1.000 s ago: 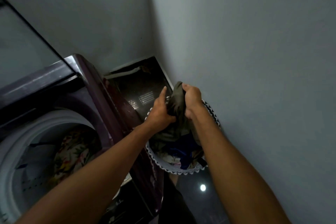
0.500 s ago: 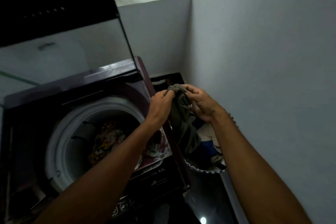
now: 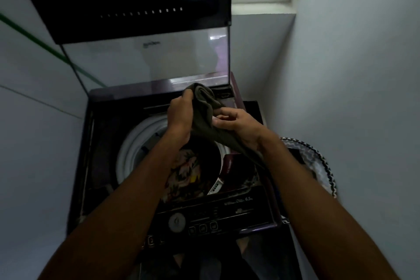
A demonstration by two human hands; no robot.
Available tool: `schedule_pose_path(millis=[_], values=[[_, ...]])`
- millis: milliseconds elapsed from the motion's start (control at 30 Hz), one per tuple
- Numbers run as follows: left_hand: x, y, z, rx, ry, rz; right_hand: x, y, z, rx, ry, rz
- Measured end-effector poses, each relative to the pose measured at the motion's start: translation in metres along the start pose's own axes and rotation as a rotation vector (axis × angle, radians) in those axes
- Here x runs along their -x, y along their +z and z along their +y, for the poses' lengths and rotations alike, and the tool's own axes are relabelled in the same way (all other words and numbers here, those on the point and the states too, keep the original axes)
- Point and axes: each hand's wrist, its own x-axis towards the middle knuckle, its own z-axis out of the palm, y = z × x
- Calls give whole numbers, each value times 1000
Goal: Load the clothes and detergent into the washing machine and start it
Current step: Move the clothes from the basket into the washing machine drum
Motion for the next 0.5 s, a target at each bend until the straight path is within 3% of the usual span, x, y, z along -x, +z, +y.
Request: schedule_pose_path(millis=[200,333,500], values=[[-18,-63,-34,-63,-201,-52,-35,51,26,228,34,25],[-15,-86,-56,-285,-286,-180,-53,66,57,553,65,78],[-16,-88,-76,-578,-336,-257,-59,66,79,702,138,169]])
